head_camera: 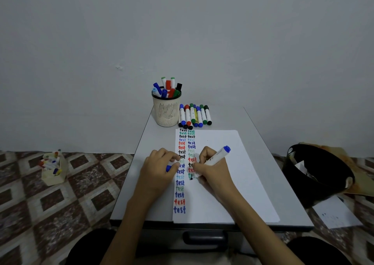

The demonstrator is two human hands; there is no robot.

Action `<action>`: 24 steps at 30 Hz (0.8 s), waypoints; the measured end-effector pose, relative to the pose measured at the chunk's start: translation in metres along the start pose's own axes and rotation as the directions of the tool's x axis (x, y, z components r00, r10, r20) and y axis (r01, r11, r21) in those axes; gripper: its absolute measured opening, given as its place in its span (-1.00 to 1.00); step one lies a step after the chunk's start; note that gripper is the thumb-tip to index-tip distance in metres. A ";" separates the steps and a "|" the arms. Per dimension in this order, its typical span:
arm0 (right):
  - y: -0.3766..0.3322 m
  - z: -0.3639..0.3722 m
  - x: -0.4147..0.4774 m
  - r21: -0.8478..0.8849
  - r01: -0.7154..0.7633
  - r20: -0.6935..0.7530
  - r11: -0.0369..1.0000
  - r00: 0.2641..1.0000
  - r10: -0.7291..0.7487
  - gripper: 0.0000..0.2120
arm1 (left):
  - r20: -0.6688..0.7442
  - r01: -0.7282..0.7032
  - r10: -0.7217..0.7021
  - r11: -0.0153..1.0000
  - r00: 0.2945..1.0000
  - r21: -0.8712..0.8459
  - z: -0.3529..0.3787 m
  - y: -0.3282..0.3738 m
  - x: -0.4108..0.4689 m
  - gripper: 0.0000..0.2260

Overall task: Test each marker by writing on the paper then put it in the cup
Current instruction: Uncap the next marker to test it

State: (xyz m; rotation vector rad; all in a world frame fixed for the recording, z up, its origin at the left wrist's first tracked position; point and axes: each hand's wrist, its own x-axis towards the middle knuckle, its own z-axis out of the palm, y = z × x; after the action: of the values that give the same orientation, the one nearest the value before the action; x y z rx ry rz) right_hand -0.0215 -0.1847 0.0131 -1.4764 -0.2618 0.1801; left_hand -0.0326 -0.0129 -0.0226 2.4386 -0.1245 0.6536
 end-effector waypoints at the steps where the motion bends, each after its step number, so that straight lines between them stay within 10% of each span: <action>1: 0.000 0.000 0.000 -0.001 0.005 0.002 1.000 1.000 -0.005 -0.67 | 0.003 0.002 -0.002 1.000 1.000 -0.001 0.000 0.000 0.000 -0.80; 24: 0.009 0.004 0.001 -0.238 0.130 -0.009 0.963 0.991 -0.136 -0.70 | 0.012 0.021 -0.021 1.000 1.000 0.011 0.000 0.000 -0.001 -0.76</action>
State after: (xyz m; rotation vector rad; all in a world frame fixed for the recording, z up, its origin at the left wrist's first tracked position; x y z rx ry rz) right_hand -0.0210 -0.1792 0.0049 -1.6901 -0.3708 0.0212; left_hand -0.0333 -0.0129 -0.0230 2.4512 -0.0997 0.6324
